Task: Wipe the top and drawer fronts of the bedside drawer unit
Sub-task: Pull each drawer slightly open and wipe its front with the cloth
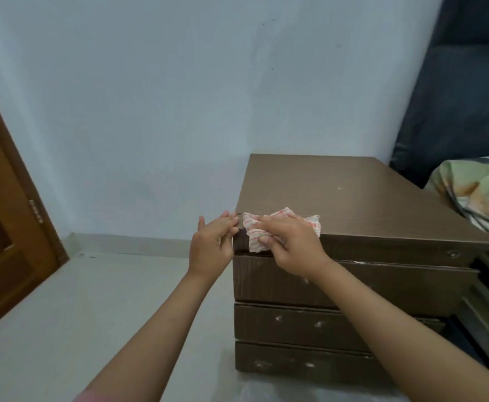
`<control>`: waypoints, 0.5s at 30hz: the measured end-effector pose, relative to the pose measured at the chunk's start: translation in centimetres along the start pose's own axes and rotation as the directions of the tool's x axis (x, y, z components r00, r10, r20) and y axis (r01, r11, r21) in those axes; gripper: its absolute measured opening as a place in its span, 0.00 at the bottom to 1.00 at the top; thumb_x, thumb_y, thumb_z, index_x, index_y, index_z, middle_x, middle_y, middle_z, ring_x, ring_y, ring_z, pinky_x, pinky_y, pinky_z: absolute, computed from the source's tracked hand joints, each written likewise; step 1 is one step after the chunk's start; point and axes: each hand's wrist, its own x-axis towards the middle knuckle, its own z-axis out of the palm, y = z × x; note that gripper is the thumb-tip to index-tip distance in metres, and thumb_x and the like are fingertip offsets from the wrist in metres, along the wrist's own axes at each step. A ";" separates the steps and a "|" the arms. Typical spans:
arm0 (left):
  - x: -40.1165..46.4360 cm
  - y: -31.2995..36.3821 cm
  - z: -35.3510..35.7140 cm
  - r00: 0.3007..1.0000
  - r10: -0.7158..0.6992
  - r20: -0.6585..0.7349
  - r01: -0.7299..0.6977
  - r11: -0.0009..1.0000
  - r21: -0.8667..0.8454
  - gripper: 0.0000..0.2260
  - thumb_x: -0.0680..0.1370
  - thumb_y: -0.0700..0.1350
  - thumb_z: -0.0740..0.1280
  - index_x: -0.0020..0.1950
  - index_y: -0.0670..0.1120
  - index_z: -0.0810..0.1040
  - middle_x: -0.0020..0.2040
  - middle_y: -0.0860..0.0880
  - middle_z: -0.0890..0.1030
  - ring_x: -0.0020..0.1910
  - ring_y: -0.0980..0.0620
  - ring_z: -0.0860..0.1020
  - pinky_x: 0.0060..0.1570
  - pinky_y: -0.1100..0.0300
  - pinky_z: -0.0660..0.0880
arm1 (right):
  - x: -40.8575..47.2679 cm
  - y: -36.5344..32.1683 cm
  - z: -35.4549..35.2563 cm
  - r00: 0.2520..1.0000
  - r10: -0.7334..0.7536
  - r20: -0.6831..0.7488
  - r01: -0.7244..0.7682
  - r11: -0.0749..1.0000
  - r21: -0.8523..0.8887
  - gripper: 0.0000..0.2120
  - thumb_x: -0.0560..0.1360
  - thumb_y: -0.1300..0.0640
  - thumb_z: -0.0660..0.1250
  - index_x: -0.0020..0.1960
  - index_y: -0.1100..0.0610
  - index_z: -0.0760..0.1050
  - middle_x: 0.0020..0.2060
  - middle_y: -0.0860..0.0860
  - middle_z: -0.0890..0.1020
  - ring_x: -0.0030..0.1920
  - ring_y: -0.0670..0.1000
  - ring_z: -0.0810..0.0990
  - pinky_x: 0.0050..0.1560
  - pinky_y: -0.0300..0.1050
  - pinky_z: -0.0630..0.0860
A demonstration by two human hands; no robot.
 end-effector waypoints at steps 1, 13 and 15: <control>0.0 -0.1 -0.1 1.000 0.007 0.006 -0.007 1.000 0.004 0.12 0.73 0.32 0.67 0.54 0.43 0.82 0.55 0.46 0.82 0.61 0.55 0.73 0.69 0.46 0.53 | 0.0 0.1 0.0 1.000 -0.001 -0.005 0.001 1.000 -0.005 0.15 0.74 0.58 0.65 0.60 0.49 0.77 0.60 0.45 0.79 0.63 0.48 0.75 0.65 0.55 0.67; 0.0 -0.4 0.2 1.000 0.008 -0.010 -0.008 1.000 -0.013 0.11 0.73 0.33 0.67 0.53 0.43 0.82 0.53 0.46 0.83 0.59 0.49 0.77 0.68 0.43 0.53 | -0.3 -0.6 0.6 0.997 0.044 -0.056 -0.045 0.999 -0.010 0.17 0.74 0.57 0.66 0.61 0.46 0.76 0.60 0.46 0.79 0.64 0.48 0.74 0.69 0.55 0.60; -0.1 -0.3 0.3 1.000 -0.007 -0.012 0.007 1.000 -0.017 0.11 0.73 0.33 0.67 0.53 0.43 0.82 0.54 0.45 0.83 0.59 0.49 0.77 0.68 0.44 0.53 | -0.6 -0.9 0.6 0.996 0.048 -0.081 -0.048 0.999 0.000 0.17 0.74 0.59 0.66 0.60 0.46 0.76 0.60 0.47 0.79 0.64 0.49 0.74 0.70 0.54 0.59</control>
